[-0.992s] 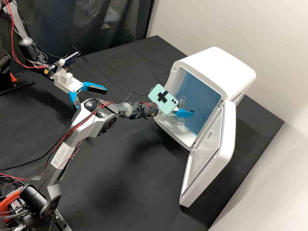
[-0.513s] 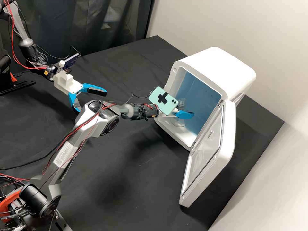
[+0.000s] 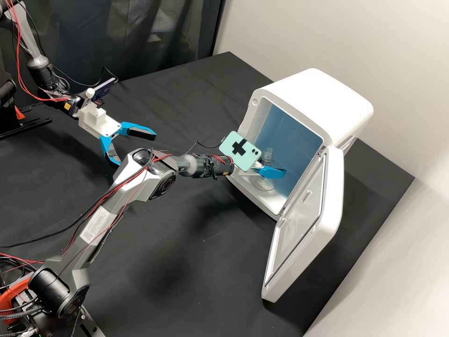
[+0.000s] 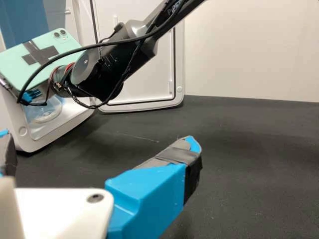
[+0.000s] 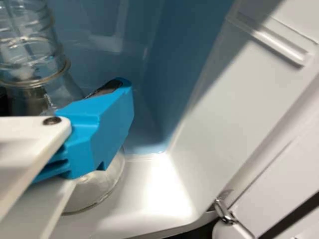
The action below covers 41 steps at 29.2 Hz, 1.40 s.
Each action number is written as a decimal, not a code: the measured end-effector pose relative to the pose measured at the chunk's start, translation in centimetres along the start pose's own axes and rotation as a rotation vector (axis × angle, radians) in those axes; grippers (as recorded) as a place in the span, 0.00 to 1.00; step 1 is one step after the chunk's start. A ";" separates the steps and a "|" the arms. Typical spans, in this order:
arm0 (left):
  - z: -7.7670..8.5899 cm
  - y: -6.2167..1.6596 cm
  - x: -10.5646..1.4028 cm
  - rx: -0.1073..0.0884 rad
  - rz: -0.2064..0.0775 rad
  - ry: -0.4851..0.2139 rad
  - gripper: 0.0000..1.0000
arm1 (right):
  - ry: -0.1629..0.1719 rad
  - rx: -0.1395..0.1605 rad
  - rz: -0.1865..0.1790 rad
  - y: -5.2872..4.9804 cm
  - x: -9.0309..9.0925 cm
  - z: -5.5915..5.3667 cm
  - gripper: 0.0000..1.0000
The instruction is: Place the flask in the incubator
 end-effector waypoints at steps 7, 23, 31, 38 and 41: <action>0.1 -0.01 0.0 0.000 -0.001 -0.003 1.00 | -0.017 0.005 0.008 0.5 0.4 0.8 1.00; 0.1 -0.01 0.0 0.000 -0.001 -0.003 1.00 | -0.052 0.032 0.001 0.5 0.5 1.3 1.00; 0.1 -0.01 0.0 0.000 -0.001 -0.003 1.00 | -0.059 0.034 0.002 0.7 0.7 1.7 1.00; 0.1 -0.01 0.0 0.000 -0.001 -0.003 1.00 | -0.059 0.041 -0.002 0.7 0.6 1.7 1.00; 0.1 -0.01 0.0 0.000 -0.001 -0.003 1.00 | -0.061 0.041 -0.012 0.4 0.6 1.8 1.00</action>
